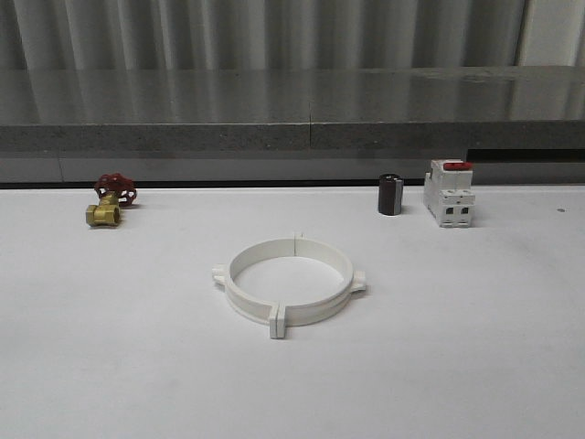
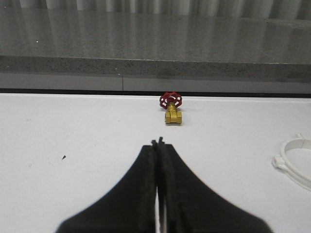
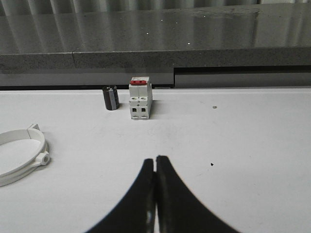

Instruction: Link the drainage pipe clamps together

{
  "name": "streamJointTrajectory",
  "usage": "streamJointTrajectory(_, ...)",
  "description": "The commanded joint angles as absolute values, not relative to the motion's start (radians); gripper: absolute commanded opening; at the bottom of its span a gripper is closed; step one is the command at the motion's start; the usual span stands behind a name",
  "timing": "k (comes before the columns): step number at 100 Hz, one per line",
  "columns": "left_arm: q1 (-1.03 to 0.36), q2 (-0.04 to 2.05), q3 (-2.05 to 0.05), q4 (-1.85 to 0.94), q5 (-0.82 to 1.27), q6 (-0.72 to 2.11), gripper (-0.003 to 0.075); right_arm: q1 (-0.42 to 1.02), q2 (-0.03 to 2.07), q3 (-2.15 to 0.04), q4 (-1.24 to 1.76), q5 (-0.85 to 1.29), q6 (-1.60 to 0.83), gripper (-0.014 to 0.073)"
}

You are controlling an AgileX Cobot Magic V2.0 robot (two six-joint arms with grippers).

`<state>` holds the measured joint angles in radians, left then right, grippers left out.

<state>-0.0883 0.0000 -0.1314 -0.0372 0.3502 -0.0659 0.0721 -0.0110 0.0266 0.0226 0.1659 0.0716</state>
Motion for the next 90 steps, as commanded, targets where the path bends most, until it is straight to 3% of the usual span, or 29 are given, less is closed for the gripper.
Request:
streamJointTrajectory(1,-0.082,-0.038,-0.101,-0.035,0.215,-0.065,-0.0020,0.067,-0.030,0.012,0.021,0.082,0.063,-0.0118)
streamJointTrajectory(33,-0.082,-0.033,0.031,0.007,0.000,-0.067,-0.0020,0.067,-0.030,0.012,0.021,0.082,0.063,-0.0118)
streamJointTrajectory(90,-0.082,-0.033,0.031,0.024,0.000,-0.067,-0.0020,0.067,-0.030,0.012,0.021,0.082,0.063,-0.0118)
